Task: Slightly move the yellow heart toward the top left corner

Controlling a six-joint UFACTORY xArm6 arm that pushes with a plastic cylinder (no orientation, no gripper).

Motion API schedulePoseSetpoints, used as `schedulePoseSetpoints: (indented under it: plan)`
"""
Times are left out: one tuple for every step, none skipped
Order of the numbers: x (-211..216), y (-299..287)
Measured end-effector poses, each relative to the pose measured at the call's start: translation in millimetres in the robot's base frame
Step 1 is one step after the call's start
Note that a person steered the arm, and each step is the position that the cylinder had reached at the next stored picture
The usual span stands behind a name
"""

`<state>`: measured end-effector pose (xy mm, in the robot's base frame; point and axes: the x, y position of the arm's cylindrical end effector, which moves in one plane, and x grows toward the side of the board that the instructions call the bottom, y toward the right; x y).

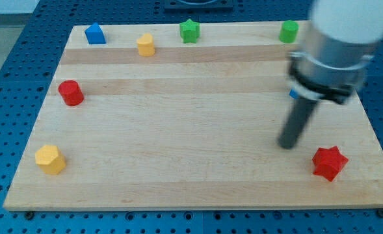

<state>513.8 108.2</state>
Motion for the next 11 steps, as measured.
schedulePoseSetpoints:
  plan:
    - [-31.6, -110.2]
    - [-95.0, -204.6]
    - [-167.7, -262.4]
    - [-210.3, -311.1]
    - [-236.6, -316.0]
    - [-274.4, -298.9]
    - [-289.7, -236.8]
    - [-248.6, -172.3]
    - [-197.0, -161.2]
    - [-210.8, -183.5]
    - [-236.9, -215.3]
